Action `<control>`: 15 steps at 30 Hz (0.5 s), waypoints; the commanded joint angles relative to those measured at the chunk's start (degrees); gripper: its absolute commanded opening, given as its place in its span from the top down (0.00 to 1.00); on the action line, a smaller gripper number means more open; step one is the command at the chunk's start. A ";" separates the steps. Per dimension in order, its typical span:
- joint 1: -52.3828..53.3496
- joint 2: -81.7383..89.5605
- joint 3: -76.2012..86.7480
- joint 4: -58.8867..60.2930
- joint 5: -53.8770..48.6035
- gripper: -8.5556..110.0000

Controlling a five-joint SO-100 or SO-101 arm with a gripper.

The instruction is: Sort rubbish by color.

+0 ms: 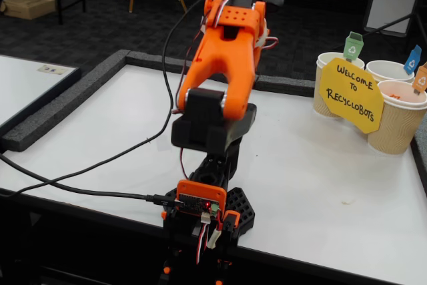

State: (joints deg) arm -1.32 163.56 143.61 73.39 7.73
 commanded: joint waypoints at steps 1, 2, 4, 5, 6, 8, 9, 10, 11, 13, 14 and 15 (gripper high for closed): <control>5.27 4.75 1.76 -3.25 -0.53 0.88; 5.54 6.15 3.34 -3.52 -0.53 0.87; 5.54 9.93 6.33 -4.13 -0.62 0.87; 5.36 12.04 7.73 -4.48 -0.62 0.87; 5.01 14.50 9.05 -4.66 -0.62 0.87; 3.96 19.86 12.04 -4.22 -0.62 0.87; 3.69 22.06 13.45 -4.13 -0.62 0.87; 3.52 23.38 14.59 -3.87 -0.62 0.87; 3.43 24.17 15.47 -3.52 -0.62 0.87; 3.78 24.61 16.61 -2.64 -0.62 0.87; 4.22 24.70 16.96 -2.55 -0.62 0.87; 4.66 24.70 17.05 -2.55 -0.62 0.87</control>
State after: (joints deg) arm 2.46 185.80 161.89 71.02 7.73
